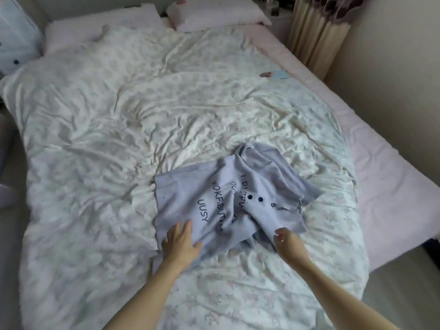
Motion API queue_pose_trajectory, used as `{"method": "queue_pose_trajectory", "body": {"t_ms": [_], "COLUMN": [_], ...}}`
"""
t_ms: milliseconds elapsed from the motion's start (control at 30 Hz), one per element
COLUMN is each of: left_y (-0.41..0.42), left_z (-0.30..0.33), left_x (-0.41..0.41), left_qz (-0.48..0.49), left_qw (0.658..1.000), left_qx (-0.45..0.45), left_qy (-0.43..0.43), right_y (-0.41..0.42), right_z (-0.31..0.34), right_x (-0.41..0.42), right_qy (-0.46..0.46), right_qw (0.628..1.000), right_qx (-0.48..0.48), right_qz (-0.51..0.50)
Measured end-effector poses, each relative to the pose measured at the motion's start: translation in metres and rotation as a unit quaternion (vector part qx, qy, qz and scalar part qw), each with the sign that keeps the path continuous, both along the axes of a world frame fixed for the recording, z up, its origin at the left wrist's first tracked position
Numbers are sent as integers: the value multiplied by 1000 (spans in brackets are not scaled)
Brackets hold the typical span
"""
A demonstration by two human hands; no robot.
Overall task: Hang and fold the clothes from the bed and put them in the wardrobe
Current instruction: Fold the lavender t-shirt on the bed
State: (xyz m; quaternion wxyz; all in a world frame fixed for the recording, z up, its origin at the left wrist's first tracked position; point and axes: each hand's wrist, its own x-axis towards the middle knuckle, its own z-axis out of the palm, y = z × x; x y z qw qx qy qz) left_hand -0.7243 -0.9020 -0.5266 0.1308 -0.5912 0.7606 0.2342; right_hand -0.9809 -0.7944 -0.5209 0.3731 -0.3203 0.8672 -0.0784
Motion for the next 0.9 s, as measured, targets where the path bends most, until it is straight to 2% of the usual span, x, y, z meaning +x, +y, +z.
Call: {"method": "queue_pose_trajectory", "body": {"t_ms": [133,233,400,467,533,633,767,900], "left_y": [28,37,23,13,9,5,3,2], "left_z": [-72,-100,-113,-111,-102,-75,-43,-18], "left_x": [0,-7,-6,0,6,9,6,4], "left_qz": [-119,-158,-157,-152,-123,-90,-91,-93], "left_qw": [993,985,963,952,948,944,941,936], "left_qx": [-26,-73,-191,-198,-177,-166,-175,-227], "left_qy": [-9,-4,111,177,234,269,274,251], "right_y": [18,20,-6,-18,-18,-2,30,49], "right_z": [-45,-69,-92,-94,-88,-64,-22,33], "right_x": [25,58,85,85,89,89,70,44], "right_qy": [34,61,90,101,104,106,109,115], "right_qw": [997,997,989,985,980,972,941,916], "right_qx": [48,22,-63,-81,-112,-157,-281,-345], "right_qz": [-40,-31,-99,-115,-124,-139,-152,-172]}}
